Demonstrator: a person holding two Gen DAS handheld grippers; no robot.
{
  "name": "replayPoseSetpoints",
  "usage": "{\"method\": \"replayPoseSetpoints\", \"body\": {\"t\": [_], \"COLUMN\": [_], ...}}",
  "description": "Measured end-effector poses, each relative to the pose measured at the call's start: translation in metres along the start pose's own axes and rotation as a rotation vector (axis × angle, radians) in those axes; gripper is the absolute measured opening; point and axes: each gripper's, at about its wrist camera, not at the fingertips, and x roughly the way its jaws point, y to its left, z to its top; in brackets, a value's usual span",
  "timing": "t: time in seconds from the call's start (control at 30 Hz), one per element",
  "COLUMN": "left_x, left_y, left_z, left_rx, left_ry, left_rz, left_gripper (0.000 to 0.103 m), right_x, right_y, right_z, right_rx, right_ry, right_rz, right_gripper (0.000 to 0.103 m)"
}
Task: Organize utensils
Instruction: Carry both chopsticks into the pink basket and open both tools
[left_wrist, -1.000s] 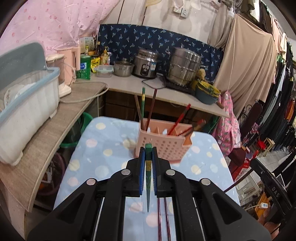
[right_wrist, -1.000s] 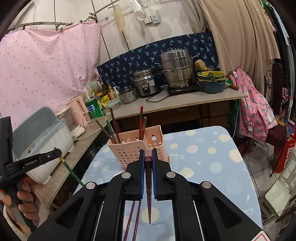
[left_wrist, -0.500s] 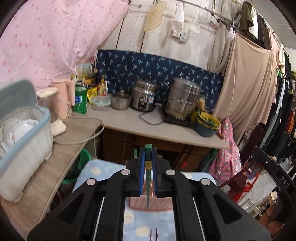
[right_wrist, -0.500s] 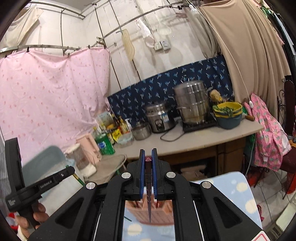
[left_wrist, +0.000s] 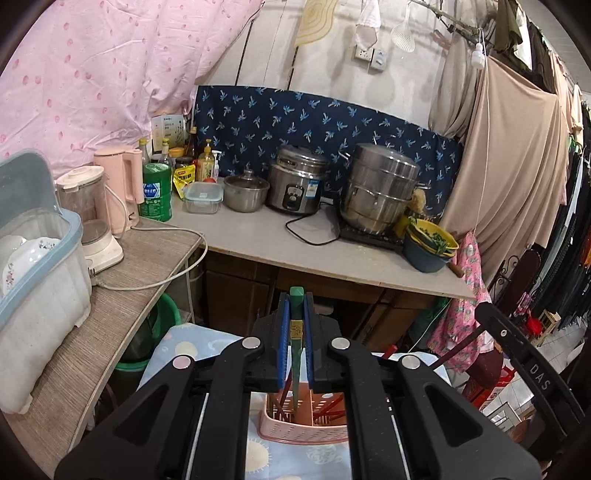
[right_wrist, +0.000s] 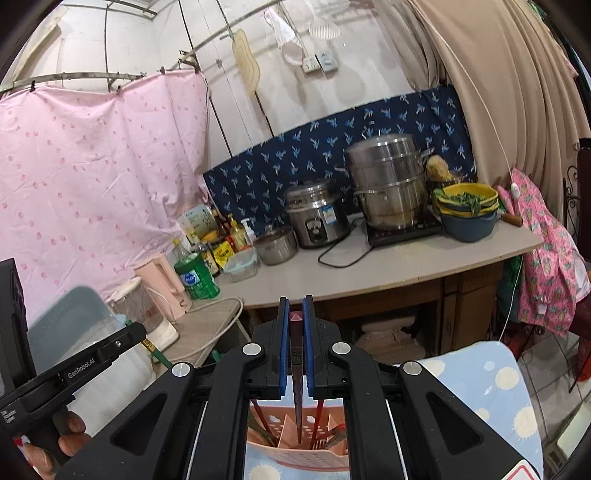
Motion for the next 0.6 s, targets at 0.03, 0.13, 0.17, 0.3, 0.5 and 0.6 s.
{"method": "replayPoseSetpoints", "body": {"t": [0.03,0.13,0.17,0.3,0.5,0.6], "left_x": [0.002,0.01,0.013,0.021,0.025,0.024], "left_y": [0.0,0.003,0.004,0.005,0.004,0.005], "left_z": [-0.002,-0.006,-0.007,-0.014,-0.02,-0.02], "left_rx": [0.0,-0.002,-0.002,-0.002,0.006,0.005], "left_ry": [0.003,0.02,0.025,0.048,0.061,0.06], "left_rz": [0.002,0.007,0.01,0.005,0.007,0.014], "left_gripper": [0.007,0.007,0.007,0.007,0.008,0.016], "right_x": [0.003,0.012,0.015,0.023,0.031,0.027], "right_y": [-0.001,-0.005,-0.006,-0.008,-0.009,-0.009], "right_z": [-0.002,-0.009,-0.011,-0.018,-0.026,-0.027], "right_rx": [0.002,0.008,0.009,0.006,0.0,-0.001], "right_ry": [0.008,0.03,0.036,0.057,0.086,0.075], "right_rz": [-0.002,-0.009,-0.011,-0.019,-0.029,-0.03], "right_gripper": [0.007,0.007,0.007,0.007,0.008,0.01]}}
